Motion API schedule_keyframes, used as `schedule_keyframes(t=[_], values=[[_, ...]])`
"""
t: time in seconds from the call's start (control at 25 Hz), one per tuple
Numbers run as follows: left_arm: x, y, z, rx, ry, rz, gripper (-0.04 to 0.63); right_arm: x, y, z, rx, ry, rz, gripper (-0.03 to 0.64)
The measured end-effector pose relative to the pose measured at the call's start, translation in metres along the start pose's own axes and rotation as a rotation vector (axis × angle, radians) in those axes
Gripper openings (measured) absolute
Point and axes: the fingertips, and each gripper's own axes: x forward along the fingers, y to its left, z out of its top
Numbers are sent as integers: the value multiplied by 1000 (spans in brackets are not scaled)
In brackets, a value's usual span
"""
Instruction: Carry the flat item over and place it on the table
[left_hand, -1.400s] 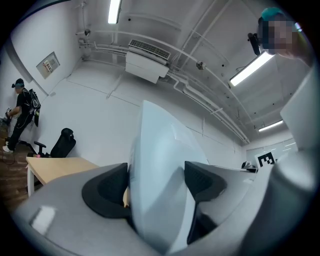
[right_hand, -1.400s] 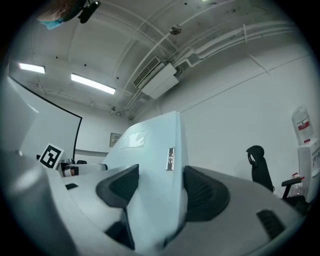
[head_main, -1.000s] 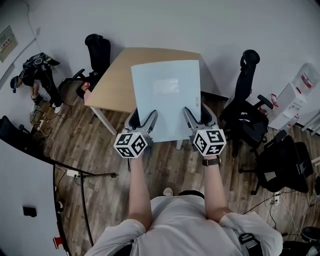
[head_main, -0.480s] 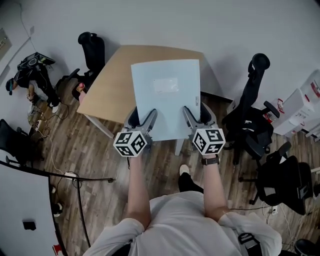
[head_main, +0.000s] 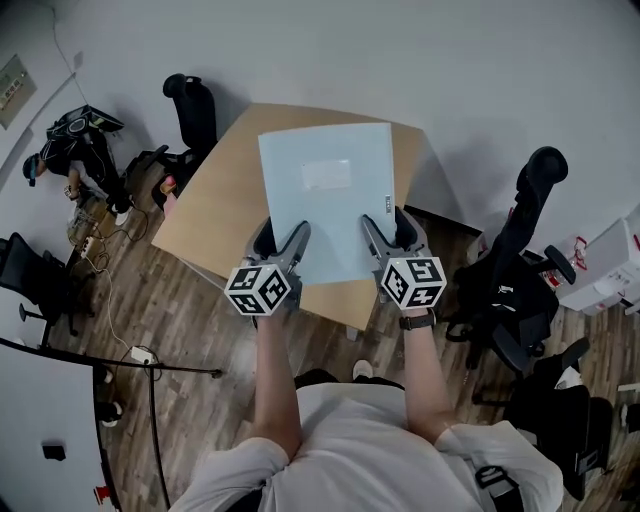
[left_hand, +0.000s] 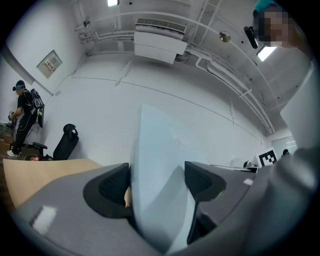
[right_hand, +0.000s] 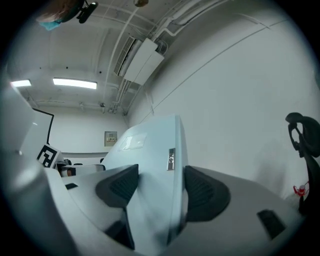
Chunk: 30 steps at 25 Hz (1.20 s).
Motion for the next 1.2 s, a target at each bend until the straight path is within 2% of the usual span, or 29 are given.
schedule_keyframes(t=[0.24,0.44,0.84,1.2], values=[[37,27,-14,-8,50,46,350,44,-26,-22,44,49,13,282],[68,71,-14,-15,59,63,350,99,-33,-36,55,67,29,282],[161,148,-13,-59,103,37,350,207,-69,-46,43,113,-19,282],[205,204,-70,-158,211,39,350,259,-95,-107,70,241,-69,282]])
